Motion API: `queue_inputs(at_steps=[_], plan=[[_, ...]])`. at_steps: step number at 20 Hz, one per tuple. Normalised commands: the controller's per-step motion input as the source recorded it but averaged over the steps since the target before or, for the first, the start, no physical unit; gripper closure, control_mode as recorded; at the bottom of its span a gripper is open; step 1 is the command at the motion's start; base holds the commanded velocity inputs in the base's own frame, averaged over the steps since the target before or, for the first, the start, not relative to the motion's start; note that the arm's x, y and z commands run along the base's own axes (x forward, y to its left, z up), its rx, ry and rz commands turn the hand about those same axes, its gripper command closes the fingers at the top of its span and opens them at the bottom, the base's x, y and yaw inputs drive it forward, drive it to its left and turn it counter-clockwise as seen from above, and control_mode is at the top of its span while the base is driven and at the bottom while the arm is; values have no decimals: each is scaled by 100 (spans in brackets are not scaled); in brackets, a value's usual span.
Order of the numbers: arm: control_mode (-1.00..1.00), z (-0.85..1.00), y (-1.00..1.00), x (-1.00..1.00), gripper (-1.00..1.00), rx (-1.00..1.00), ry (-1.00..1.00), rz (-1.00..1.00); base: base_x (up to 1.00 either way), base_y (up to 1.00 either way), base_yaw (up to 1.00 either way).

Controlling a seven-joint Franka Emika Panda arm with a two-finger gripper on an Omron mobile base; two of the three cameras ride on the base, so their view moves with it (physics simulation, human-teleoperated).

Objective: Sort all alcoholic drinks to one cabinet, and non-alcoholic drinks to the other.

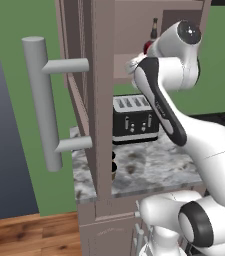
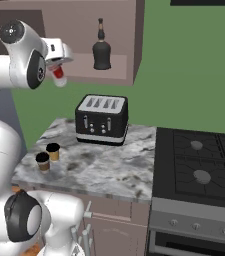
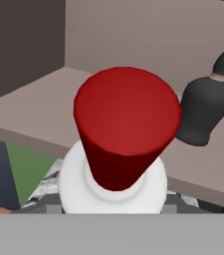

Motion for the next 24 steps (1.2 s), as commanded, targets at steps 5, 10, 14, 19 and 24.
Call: queue_inputs(at_steps=[5,10,14,19,24], plan=[[-100,19,8,0,100,0,-2,0,0,0,0],[-100,13,5,0,100,0,-2,0,0,0,0],[-100,4,4,1,100,0,-1,0,0,0,0],[-100,0,4,10,100,0,0,0,0,0,0],[-100,0,4,15,100,0,0,0,0,0,0]])
